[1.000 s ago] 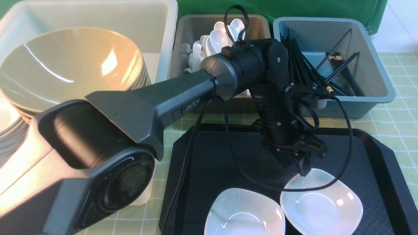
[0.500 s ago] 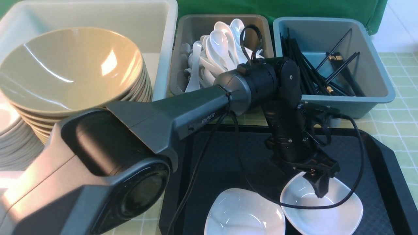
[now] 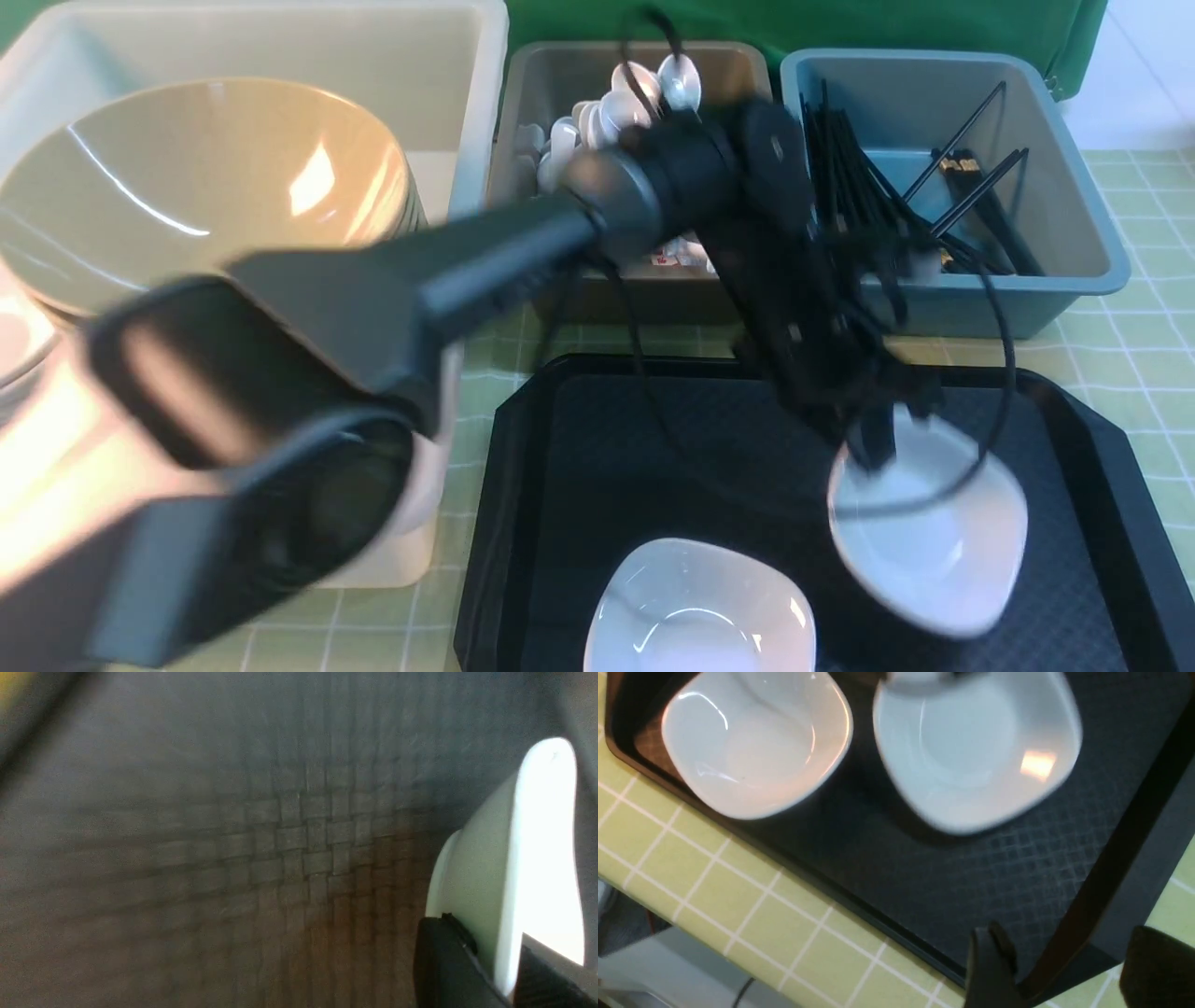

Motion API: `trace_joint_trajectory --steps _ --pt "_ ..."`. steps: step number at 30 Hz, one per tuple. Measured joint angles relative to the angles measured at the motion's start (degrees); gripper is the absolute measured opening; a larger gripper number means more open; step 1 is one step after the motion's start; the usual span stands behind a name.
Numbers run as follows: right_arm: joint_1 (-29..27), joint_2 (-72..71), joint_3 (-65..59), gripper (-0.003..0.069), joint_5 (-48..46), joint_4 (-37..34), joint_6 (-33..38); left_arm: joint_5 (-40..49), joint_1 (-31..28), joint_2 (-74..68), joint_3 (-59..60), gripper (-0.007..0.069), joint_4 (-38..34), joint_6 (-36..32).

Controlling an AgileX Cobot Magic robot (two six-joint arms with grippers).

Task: On green table put chopsticks spoon bowls plates into blue grey white boxes.
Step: 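Grasp the small white bowl on the black tray by its rim with the left gripper, then place the white bowl into the white bin with the other dishes with the left gripper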

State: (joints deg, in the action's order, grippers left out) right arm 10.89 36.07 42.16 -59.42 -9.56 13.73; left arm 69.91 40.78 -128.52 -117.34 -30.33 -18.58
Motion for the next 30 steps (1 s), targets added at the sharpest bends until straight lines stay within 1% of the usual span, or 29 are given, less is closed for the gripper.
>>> trace_joint_trajectory --steps 2,4,6,7,8,10,11,12,13,14,15,16,17,18,21,22,23,24,26,27,29,30 --pt "0.0 0.05 0.07 0.0378 0.85 -0.03 0.36 0.0 -1.48 4.25 0.0 0.0015 0.85 0.06" --pt "0.0 0.35 0.68 0.0359 2.57 -1.92 2.86 0.15 -3.71 9.82 0.0 0.0015 2.67 0.75" --pt "0.0 1.51 2.01 0.032 4.06 -7.72 8.58 0.57 -6.21 16.79 0.07 0.0015 4.63 2.03" --pt "0.0 2.55 3.03 0.0282 4.7 -11.8 12.06 0.65 -7.88 20.57 0.39 0.0015 5.57 2.64" --pt "0.0 3.77 4.17 0.0261 5.13 -15.19 14.16 0.69 -9.35 23.8 0.95 0.0015 6.22 3.03" --pt "0.0 6.34 6.6 0.0183 5.79 -22.36 20.82 0.93 -13.78 31.47 3.45 0.0015 7.57 3.2" --pt "0.0 6.96 7.2 0.0158 5.95 -23.73 21.99 1.0 -14.81 34.15 4.16 0.0015 7.82 3.22" --pt "0.0 9.43 9.85 0.0103 6.22 -27.98 25.82 1.14 -19.61 40.57 7.76 0.0015 8.28 3.22" --pt "0.39 11.26 12.06 0.007 6.41 -29.89 27.76 1.25 -23.15 46.18 10.54 0.0015 8.64 3.22" --pt "1.49 13.13 14.3 0.004 6.57 -30.93 28.92 1.49 -28.67 51.78 15.14 0.0015 9.53 3.22" --pt "2.72 14.38 15.76 0.0034 6.64 -31.19 29.48 1.49 -32.05 56.44 18.14 0.0015 10.3 3.22" --pt "4.33 15.61 17.15 0.0029 6.64 -31.49 29.88 0.98 -36.32 60.99 22.21 0.0015 11.51 3.22" --pt "7.5 17.48 19.02 0.0025 6.82 -32.0 30.2 -0.28 -39.65 64.53 25.68 0.0015 12.64 3.22" --pt "9.37 18.43 19.87 0.0024 7.18 -32.25 30.2 -1.75 -43.66 67.88 30.05 0.0015 14.06 3.41" --pt "20.22 23.06 23.31 0.0024 9.94 -32.13 30.42 -6.72 -52.16 77.2 39.67 0.0015 17.74 5.74" --pt "23.23 24.76 24.07 0.0024 10.91 -31.52 30.12 -8.27 -54.23 79.98 43.03 0.0015 19.76 7.58" --pt "26.18 26.09 24.81 0.0024 11.91 -30.35 29.6 -9.2 -55.33 81.79 45.9 0.0015 21.79 9.91" --pt "30.43 28.02 25.92 0.0024 12.61 -28.68 28.88 -10.05 -56.25 83.97 48.65 0.0015 25.29 13.28" --pt "36.66 30.92 27.72 0.0024 13.01 -24.05 26.56 -10.37 -56.85 85.05 51.5 0.0015 31.01 17.99" --pt "38.77 31.94 28.42 0.0024 13.01 -21.42 25.04 -10.37 -56.91 85.12 52.49 0.0015 32.73 19.87" --pt "41.49 33.3 29.45 0.0024 13.01 -18.78 23.41 -10.37 -56.98 84.54 53.04 0.0015 34.46 21.3" --pt "44.26 34.82 30.76 0.0024 13.01 -14.8 20.89 -10.49 -56.98 82.95 53.14 0.0015 35.35 22.42"
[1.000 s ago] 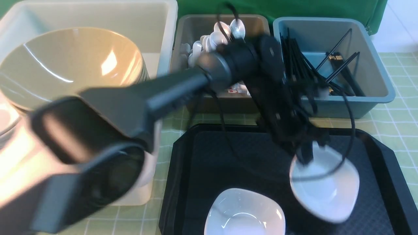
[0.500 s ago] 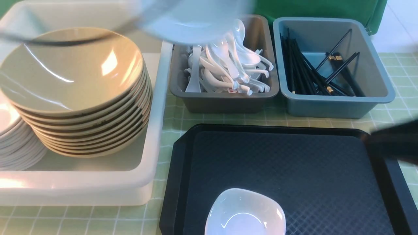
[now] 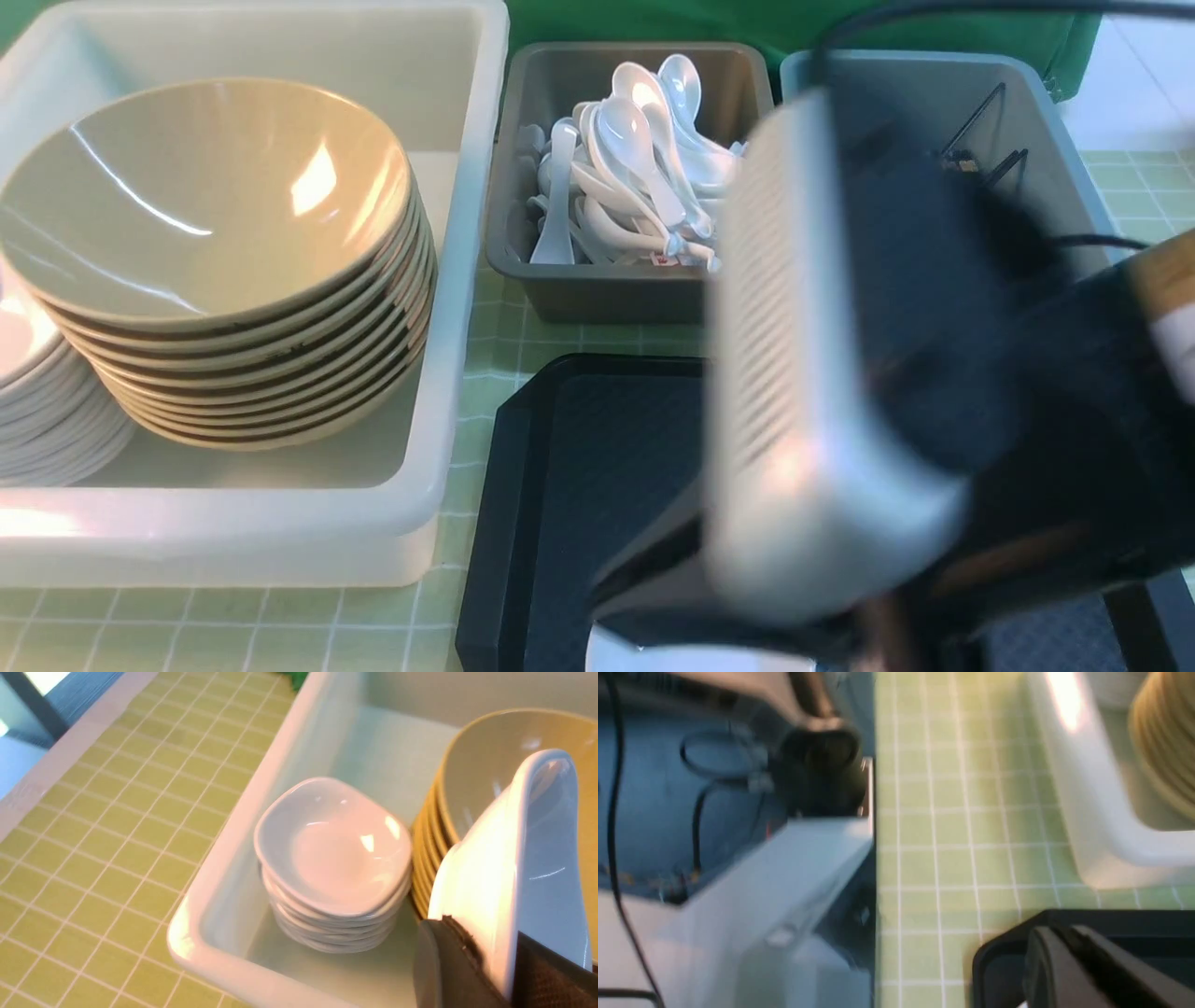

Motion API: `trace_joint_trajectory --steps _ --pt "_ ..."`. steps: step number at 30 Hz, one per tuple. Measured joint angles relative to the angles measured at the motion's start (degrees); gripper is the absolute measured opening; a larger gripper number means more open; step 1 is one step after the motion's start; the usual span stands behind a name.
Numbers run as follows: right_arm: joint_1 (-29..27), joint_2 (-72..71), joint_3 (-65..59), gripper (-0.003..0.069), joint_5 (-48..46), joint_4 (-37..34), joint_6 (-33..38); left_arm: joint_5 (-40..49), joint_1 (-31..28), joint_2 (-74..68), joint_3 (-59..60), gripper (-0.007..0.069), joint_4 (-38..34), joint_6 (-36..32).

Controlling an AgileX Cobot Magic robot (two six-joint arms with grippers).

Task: On green table put chopsticks spoon bowls plates into blue grey white boxes.
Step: 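Place the white bowl into the white bin with the other dishes with the left gripper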

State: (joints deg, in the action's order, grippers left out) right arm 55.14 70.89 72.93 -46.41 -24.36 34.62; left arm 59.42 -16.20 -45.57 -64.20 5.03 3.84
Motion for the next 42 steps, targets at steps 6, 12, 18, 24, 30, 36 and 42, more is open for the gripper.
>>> trace_joint_trajectory --steps 6,12,18,24,30,36,42 --pt "1.97 2.95 3.6 0.0024 0.53 3.24 -1.74 2.11 -3.75 -12.48 -4.57 0.0015 0.41 1.93" --pt "2.01 4.08 4.99 0.0025 1.12 3.45 -1.78 0.08 -14.9 -25.68 -11.88 0.0015 -4.5 1.95" --pt "2.01 4.08 5.1 0.0026 1.57 3.45 -1.78 -0.26 -18.27 -30.99 -13.37 0.0015 -10.68 0.21" --pt "1.56 4.08 5.12 0.0028 2.12 3.55 -1.93 -0.77 -18.27 -36.38 -13.49 0.0015 -12.87 0.33" --pt "-0.07 4.08 5.17 0.0036 2.56 3.85 -2.46 -1.19 -18.27 -41.2 -13.54 0.0019 -13.47 1.8" --pt "-3.77 4.08 5.17 0.0045 2.62 3.85 -6.63 -0.55 -17.31 -43.07 -13.54 0.0083 -13.49 1.19" --pt "-5.0 4.08 5.17 0.0051 2.62 3.97 -7.71 -0.06 -12.44 -43.33 -13.6 0.0288 -7.35 -0.65"
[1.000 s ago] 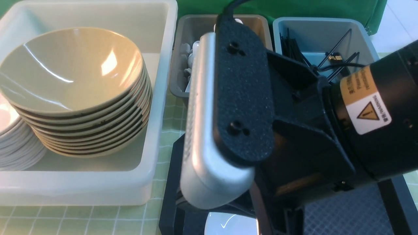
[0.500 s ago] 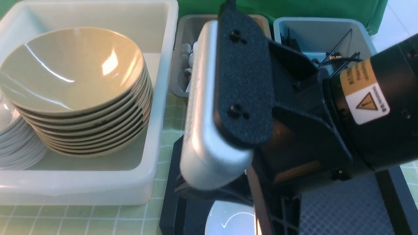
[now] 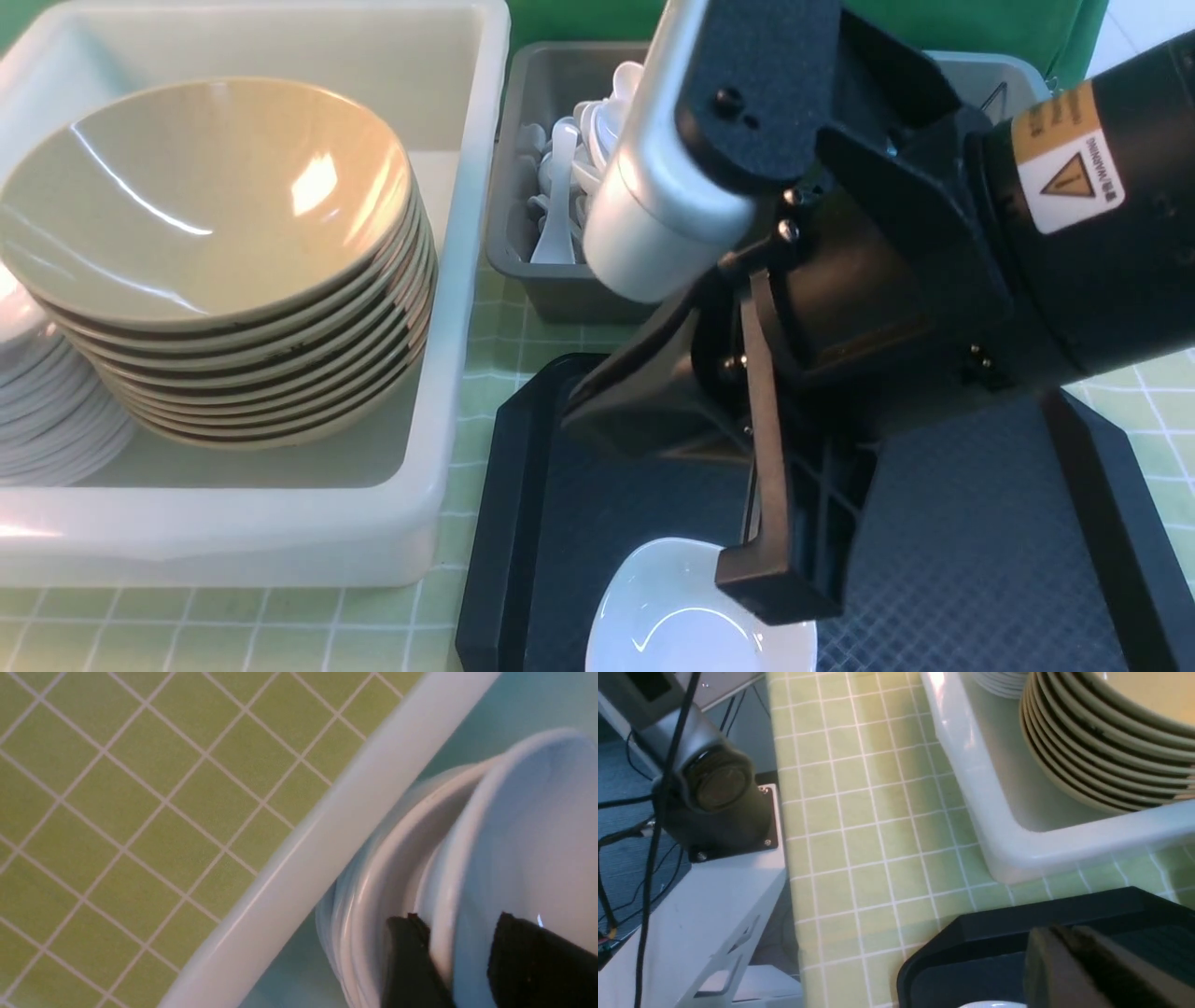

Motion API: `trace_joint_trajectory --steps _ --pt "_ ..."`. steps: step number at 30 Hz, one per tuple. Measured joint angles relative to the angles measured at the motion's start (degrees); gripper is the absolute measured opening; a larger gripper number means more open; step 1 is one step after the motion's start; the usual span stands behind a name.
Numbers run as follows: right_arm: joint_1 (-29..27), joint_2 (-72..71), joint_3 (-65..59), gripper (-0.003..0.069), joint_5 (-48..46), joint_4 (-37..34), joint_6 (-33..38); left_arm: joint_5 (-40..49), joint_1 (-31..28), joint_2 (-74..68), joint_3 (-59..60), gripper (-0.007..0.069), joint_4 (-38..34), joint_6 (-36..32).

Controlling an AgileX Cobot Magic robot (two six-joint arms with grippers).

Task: On green table put chopsticks spoon bowls plates into blue grey white boxes.
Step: 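Place the white bowl into the white bin with the other dishes with the left gripper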

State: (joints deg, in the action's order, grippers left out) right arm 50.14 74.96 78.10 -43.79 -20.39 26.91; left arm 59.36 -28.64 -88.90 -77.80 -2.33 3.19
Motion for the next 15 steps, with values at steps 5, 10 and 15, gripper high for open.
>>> trace_joint_trajectory --steps 5,10,15 --pt "0.0 0.0 0.0 0.0058 -0.19 0.0 -0.05 2.8 4.91 0.0 0.0 0.058 10.9 4.91" --pt "-1.26 0.0 0.02 0.0065 -1.74 -0.06 -0.02 6.68 7.76 0.78 -0.01 0.0664 18.56 12.15" --pt "-6.94 -0.06 0.02 0.0069 -9.32 -0.06 -0.02 10.61 9.68 5.33 -0.6 0.0664 17.84 11.99"
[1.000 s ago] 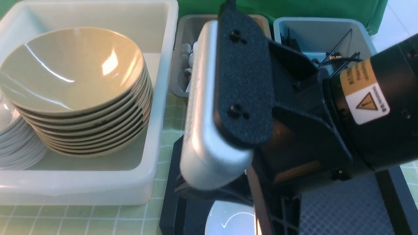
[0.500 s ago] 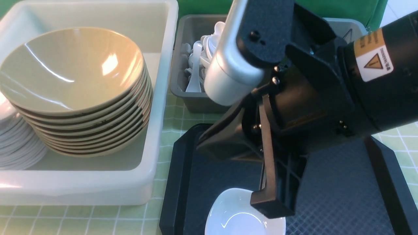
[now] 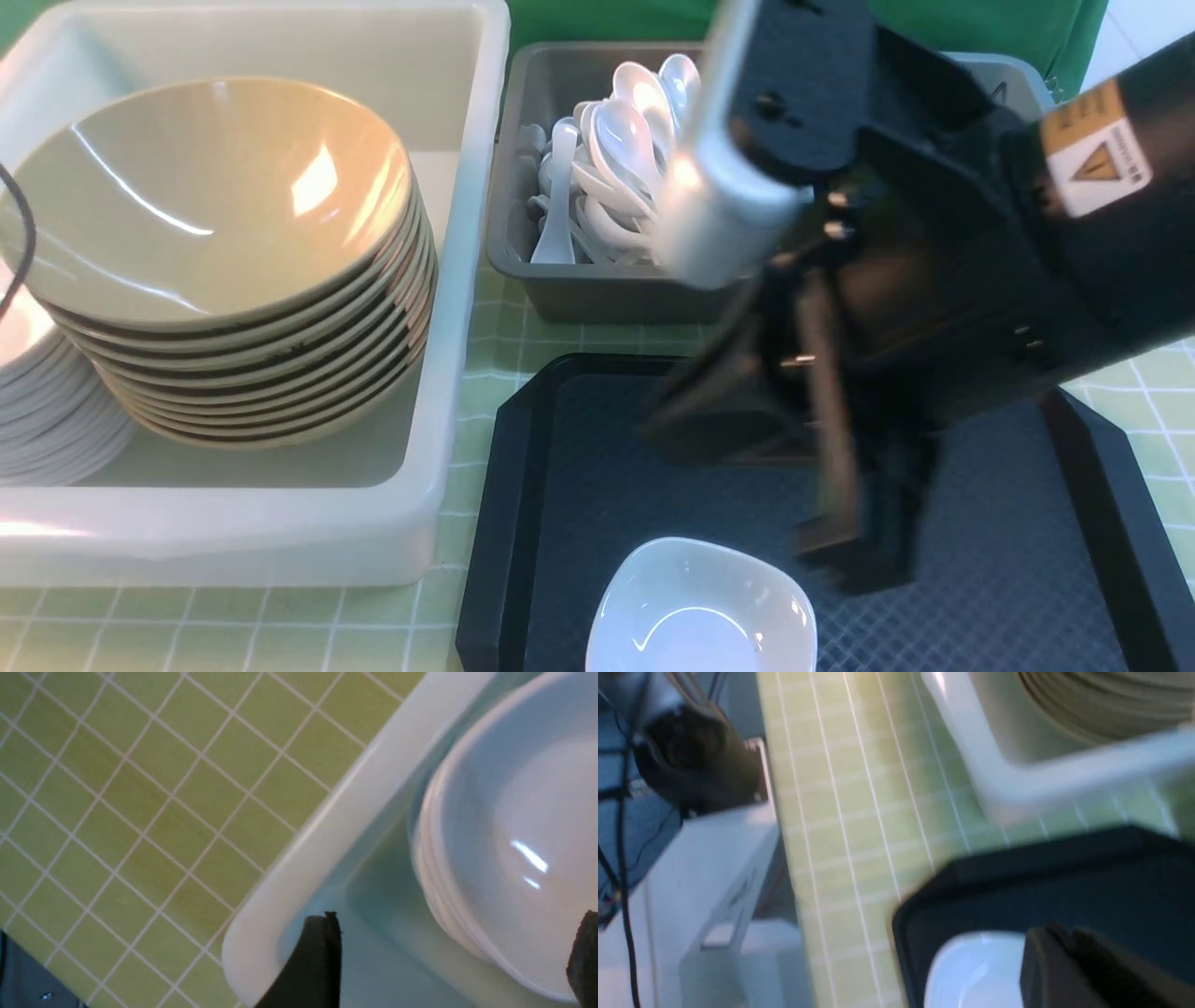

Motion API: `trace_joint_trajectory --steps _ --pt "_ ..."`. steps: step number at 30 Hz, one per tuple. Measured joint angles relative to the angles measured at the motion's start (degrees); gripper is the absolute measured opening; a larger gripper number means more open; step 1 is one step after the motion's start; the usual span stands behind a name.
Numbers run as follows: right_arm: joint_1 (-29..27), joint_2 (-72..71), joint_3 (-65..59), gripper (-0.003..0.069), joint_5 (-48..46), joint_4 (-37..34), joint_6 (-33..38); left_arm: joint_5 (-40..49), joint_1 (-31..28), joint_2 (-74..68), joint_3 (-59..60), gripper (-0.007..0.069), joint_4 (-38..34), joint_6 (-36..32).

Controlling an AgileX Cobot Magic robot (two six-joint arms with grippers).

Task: On green table put chopsticks spoon bowls plates into blue grey white boxes.
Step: 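Place the white bowl into the white bin with the other dishes with the left gripper, then grasp the small white bowl on the black tray by its rim with the left gripper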

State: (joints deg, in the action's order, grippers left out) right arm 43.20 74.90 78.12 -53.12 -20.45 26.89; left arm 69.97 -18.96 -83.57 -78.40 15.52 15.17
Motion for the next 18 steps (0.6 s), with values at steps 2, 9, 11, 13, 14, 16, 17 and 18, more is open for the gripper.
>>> trace_joint_trajectory --steps 2,9,11,13,14,16,17,18 --pt "-3.06 -0.62 -0.08 0.007 -4.89 0.35 1.41 0.5 1.67 3.43 -0.05 0.0662 -3.7 -2.36" --pt "-6.67 -10.89 -9.95 0.0078 -8.39 2.14 2.29 1.44 17.03 14.29 -0.05 0.0574 -25.89 -17.26" --pt "-6.67 -14.96 -14.7 0.0079 -7.54 2.67 1.55 1.67 22.66 15.14 -0.1 0.0544 -31.53 -20.11" --pt "-6.71 -18.4 -18.83 0.008 -5.83 2.86 0.59 1.84 29.07 14.58 -0.1 0.0517 -36.39 -21.44" --pt "-6.73 -20.05 -20.67 0.0081 -4.5 2.98 -0.58 1.84 33.71 13.37 -0.1 0.0505 -38.34 -21.79" --pt "-6.78 -21.28 -21.84 0.0082 -3.71 2.97 -1.37 1.84 37.7 11.48 -0.1 0.0501 -38.88 -21.8" --pt "-6.78 -22.37 -22.58 0.0085 -2.83 2.99 -1.98 1.28 42.65 7.63 -0.1 0.0502 -38.6 -21.89" --pt "-6.78 -22.46 -22.63 0.0085 -2.74 2.99 -2.06 1.05 43.81 7.14 -0.1 0.0502 -38.32 -21.89"
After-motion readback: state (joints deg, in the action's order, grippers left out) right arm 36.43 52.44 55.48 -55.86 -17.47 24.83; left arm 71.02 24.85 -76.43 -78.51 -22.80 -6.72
